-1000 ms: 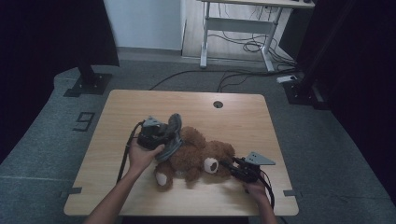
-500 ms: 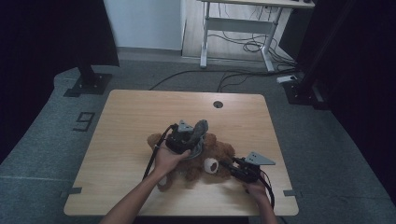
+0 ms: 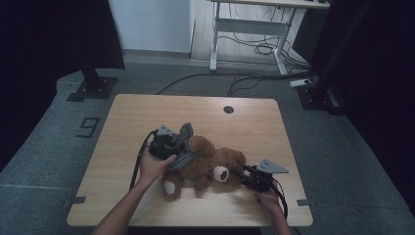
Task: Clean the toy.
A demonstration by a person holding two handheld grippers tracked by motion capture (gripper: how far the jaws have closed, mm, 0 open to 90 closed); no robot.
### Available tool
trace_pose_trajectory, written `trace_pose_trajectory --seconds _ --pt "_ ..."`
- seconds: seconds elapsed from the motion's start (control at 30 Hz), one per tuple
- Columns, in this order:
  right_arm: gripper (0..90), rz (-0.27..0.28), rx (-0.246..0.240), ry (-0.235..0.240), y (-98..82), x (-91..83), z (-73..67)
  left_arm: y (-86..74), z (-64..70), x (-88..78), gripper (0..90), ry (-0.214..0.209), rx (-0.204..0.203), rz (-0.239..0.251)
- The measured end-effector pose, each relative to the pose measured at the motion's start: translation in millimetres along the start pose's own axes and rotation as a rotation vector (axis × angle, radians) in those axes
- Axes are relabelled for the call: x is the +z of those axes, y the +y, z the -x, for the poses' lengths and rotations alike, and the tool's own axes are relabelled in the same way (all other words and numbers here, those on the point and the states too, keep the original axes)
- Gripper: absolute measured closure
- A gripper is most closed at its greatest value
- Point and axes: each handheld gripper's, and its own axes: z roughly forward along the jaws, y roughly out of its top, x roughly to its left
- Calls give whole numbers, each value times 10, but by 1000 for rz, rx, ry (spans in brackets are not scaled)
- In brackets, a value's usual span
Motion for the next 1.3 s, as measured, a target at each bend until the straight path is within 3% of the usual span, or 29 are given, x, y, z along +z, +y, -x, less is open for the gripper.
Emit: trace_pose_trajectory --seconds 0.2,0.3,0.37,0.5,0.6,0.77,0.87,0.97,1.17,1.3 --pt "643 1 2 -1 0 0 -1 -178 -292 -112 764 61 -48 -27" --pt "643 1 5 -1 -1 0 0 -163 -370 -179 761 95 -40 -44" --pt "643 -2 7 -1 -2 -4 4 -101 -381 -241 760 100 -40 -30" --pt "642 0 11 -1 -4 -4 10 80 -264 -293 760 84 -12 8" --pt "642 -1 10 -2 -4 -8 7 210 -100 -249 761 27 2 22" --pt "642 -2 8 -2 -4 -10 5 428 227 -40 761 -13 68 6" --pt "639 -3 3 -1 -6 -13 4 544 339 106 761 -40 77 -16" --pt "637 -4 1 0 -5 -16 4 548 376 247 762 -100 49 -50" --pt "598 -3 -1 2 -4 -18 0 399 271 343 763 -131 -1 -78" --pt "444 0 -3 2 11 -41 -18 293 265 322 768 -142 -2 -72"
